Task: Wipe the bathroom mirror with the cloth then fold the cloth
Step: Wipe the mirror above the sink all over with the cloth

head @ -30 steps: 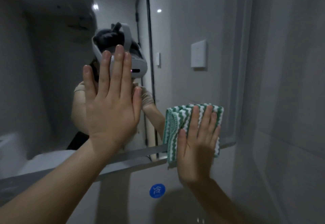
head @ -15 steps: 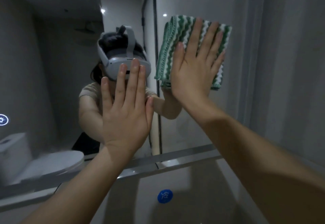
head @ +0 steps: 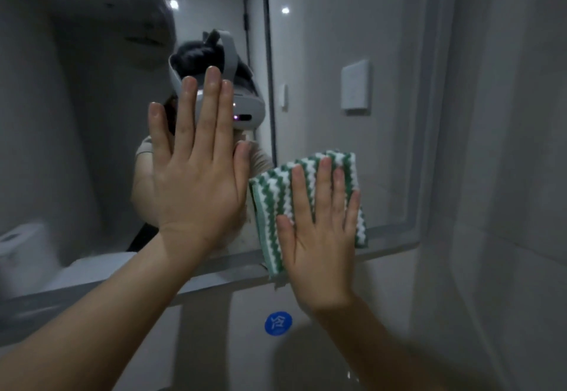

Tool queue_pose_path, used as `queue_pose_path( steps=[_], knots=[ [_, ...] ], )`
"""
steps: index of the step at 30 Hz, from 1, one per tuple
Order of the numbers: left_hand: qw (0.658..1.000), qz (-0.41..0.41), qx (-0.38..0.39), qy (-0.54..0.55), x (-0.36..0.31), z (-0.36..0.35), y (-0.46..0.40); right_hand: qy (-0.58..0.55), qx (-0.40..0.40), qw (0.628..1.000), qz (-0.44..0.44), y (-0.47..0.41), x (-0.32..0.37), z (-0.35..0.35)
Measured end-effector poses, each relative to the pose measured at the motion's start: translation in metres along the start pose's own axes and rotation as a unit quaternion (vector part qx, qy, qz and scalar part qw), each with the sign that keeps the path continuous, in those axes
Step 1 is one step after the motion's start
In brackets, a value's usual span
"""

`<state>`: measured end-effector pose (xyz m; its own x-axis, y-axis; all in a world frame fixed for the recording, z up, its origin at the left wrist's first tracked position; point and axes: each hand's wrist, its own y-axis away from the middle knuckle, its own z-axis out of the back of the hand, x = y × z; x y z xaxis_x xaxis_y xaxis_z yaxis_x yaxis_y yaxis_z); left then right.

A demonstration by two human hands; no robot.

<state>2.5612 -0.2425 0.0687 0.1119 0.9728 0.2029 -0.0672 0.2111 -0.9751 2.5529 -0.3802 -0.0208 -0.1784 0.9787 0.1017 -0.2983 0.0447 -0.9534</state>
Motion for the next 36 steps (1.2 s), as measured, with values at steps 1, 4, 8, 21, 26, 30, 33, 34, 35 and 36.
queue_pose_path(
  steps=[1,4,8,21,26,30,33,34,35,36],
  knots=[
    [1.000,0.000,0.002,-0.003,0.000,0.000,0.000,-0.001,0.004,1.000,0.001,0.005,-0.002,-0.002],
    [1.000,0.001,0.002,-0.013,0.000,0.000,0.001,-0.003,0.009,1.000,0.004,0.018,-0.008,-0.007],
    [1.000,-0.001,0.010,-0.012,0.000,0.000,0.000,0.000,0.019,1.000,0.001,0.034,-0.015,-0.011],
    [1.000,0.004,0.017,-0.011,-0.001,0.003,0.000,0.034,0.005,0.996,-0.086,0.020,-0.065,0.003],
    [1.000,0.001,0.008,0.013,-0.002,0.003,-0.001,0.019,-0.013,0.990,-0.141,0.016,-0.097,-0.001],
    [1.000,-0.002,-0.001,0.009,-0.001,0.001,0.000,-0.015,-0.037,0.981,-0.191,0.010,-0.106,-0.004],
    [1.000,0.001,-0.002,0.010,-0.002,0.001,0.000,-0.058,-0.059,0.971,-0.222,0.007,-0.091,-0.005],
    [1.000,0.003,-0.003,0.010,-0.002,0.001,0.000,-0.070,-0.061,0.966,-0.242,0.005,-0.083,-0.005],
    [1.000,0.004,-0.005,0.009,-0.003,0.000,0.001,-0.065,-0.065,0.962,-0.256,0.001,-0.071,-0.004],
    [1.000,0.003,-0.006,0.007,-0.003,0.000,0.001,-0.044,-0.072,0.963,-0.256,-0.002,-0.056,-0.003]
  ],
)
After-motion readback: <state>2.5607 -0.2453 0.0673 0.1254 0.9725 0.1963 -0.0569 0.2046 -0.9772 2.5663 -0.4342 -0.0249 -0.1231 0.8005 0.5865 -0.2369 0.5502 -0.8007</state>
